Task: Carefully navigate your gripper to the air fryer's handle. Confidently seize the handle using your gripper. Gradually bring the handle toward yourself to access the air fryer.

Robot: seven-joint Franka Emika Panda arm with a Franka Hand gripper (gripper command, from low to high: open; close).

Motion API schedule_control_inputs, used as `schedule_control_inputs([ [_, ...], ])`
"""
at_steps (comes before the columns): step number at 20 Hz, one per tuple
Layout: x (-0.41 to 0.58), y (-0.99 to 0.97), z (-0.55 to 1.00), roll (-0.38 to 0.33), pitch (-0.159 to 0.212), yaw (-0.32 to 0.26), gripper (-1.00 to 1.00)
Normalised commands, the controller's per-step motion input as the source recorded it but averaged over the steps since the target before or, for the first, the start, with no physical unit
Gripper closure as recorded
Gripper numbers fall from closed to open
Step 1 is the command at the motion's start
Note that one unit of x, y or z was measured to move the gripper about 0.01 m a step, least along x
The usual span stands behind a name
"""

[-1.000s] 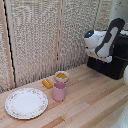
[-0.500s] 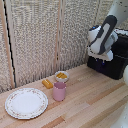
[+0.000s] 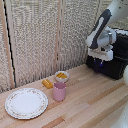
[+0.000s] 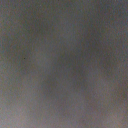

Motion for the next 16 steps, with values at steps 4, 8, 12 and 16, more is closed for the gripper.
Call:
schedule_control_inputs([
  [4,0.166,0.62,0.09,0.176,0.095,-0.1,1.0],
  [8,0.094,0.68,0.01,0.125,0.077,-0.11,1.0],
  [12,0.002,0.72,0.01,0.093,-0.009,-0.131,1.0],
  [16,-0.051,0.75,0.01,0.07,-0.1,-0.141,1.0],
])
